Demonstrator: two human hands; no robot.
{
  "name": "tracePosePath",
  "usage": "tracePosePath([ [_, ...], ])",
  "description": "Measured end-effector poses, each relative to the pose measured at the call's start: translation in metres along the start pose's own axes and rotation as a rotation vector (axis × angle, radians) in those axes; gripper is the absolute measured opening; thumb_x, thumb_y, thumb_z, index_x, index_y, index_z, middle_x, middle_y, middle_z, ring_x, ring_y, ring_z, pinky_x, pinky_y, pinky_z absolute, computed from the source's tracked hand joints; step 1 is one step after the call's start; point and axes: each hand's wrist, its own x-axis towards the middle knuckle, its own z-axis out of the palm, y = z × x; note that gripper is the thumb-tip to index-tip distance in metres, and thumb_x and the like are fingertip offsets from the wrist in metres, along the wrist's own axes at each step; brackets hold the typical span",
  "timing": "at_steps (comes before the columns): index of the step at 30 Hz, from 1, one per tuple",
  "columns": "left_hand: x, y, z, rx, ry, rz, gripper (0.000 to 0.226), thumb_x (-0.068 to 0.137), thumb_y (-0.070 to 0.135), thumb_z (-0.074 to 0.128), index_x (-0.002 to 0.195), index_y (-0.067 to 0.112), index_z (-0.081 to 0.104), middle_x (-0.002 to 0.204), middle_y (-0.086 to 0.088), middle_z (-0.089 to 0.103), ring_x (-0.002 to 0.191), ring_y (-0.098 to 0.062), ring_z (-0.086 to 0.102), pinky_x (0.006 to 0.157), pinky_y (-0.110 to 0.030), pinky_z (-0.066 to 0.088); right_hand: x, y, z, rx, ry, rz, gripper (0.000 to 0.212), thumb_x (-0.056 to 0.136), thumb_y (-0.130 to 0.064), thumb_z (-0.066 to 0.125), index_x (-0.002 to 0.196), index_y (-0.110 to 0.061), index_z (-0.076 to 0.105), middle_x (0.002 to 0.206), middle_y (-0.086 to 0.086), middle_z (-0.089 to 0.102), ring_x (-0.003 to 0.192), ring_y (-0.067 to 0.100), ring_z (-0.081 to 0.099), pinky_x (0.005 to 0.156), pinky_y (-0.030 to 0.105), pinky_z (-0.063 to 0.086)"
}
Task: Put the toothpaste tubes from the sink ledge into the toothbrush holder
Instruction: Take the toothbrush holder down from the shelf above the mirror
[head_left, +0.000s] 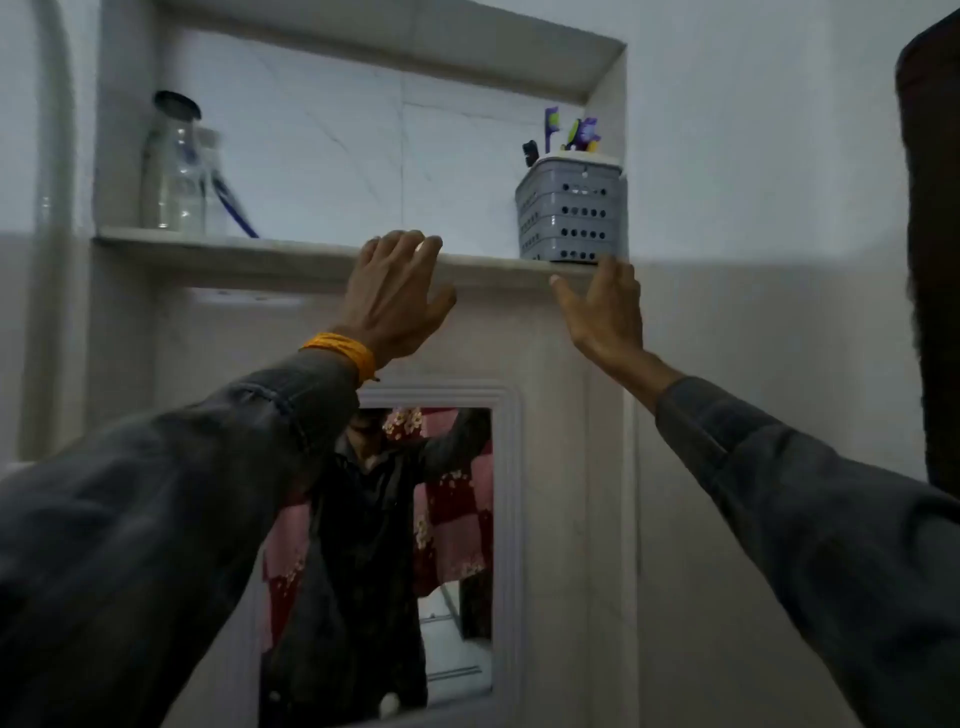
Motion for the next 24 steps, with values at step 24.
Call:
tracePosePath([
  [24, 0.039, 0.026, 0.024, 0.071, -0.282, -0.163, 0.072, 0.094, 0.068, 0.021, 0.127, 0.012, 0.050, 0.126, -0.017, 0.055, 0.118, -0.035, 0.048, 0.106, -0.051, 0.032, 0.043, -0.013, -0.029, 0.180, 0.169, 0.070, 0.099, 0.070, -0.065, 0.081, 0.142, -0.008, 0.045, 0.136, 0.011, 0.061, 0.119, 0.029, 0.064, 0.088, 0.041, 0.058],
])
